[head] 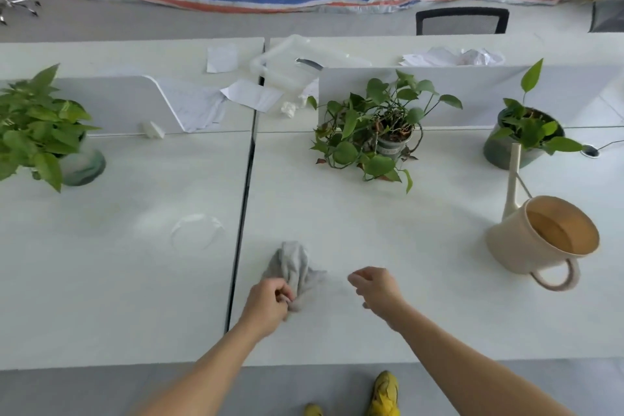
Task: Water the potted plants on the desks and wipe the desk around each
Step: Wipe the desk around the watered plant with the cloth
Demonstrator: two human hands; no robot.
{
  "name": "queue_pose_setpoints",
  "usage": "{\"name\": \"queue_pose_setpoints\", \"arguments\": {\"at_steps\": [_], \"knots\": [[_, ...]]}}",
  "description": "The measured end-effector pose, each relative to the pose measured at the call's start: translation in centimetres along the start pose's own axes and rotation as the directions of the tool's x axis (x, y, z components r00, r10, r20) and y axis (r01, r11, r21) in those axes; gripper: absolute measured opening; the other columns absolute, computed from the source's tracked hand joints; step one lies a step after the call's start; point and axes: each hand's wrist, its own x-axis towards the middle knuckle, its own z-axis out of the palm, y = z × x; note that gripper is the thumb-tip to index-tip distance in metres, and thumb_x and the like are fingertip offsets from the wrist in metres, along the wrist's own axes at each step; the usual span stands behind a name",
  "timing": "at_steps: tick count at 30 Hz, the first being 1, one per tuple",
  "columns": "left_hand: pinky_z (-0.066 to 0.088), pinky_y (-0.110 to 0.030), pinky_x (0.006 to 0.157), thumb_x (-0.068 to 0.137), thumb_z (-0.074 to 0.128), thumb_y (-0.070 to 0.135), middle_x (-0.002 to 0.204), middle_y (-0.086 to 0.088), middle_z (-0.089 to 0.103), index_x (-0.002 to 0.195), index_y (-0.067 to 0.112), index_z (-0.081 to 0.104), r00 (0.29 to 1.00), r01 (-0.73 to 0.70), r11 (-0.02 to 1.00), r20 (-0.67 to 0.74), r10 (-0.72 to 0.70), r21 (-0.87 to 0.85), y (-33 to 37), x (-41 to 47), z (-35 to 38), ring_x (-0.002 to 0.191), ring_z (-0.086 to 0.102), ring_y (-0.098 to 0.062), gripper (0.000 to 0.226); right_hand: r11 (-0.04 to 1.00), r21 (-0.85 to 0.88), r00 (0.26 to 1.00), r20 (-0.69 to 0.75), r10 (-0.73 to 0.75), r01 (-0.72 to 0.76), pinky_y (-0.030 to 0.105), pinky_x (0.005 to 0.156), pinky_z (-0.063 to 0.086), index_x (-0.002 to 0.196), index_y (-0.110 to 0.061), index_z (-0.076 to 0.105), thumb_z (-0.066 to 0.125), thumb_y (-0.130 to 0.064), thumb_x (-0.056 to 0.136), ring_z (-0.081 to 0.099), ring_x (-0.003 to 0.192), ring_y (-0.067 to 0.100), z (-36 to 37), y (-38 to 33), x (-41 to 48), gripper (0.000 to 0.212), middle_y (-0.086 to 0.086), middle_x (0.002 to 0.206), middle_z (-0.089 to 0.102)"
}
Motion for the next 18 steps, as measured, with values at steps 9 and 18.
{"name": "queue_pose_setpoints", "arguments": {"at_steps": [9, 18], "knots": [[0.047, -0.023, 0.069, 0.078, 0.055, -0.005, 0.072, 0.003, 0.06, 0.092, 0.016, 0.069, 0.973, 0.19, 0.904, 0.199, -0.12, -0.382, -0.2, -1.5, -4.2, 0.069, 0.053, -0.012, 0.029, 0.94, 0.281, 0.978, 0.131, 0.16, -0.192, 0.026, 0.056, 0.052, 0.097, 0.001, 0.071, 0.07, 0.007, 0.08, 0.064, 0.06, 0.018, 5.8, -3.8, 0.9, 0.018, 0.011, 0.072, 0.068], [0.052, -0.029, 0.09, 0.083, 0.052, 0.017, 0.118, 0.0, 0.06, 0.113, 0.022, 0.066, 0.918, -0.377, 0.778, 0.093, 0.385, 0.503, -3.9, -0.6, 0.8, 0.111, 0.061, -0.021, 0.034, 0.819, -0.564, 0.952, -0.181, -0.248, 0.106, 0.032, 0.104, 0.039, 0.135, -0.017, 0.058, 0.052, -0.021, 0.097, 0.043, 0.134, 0.024, 2.2, -0.3, 3.3, 0.039, 0.004, 0.144, 0.052]]}}
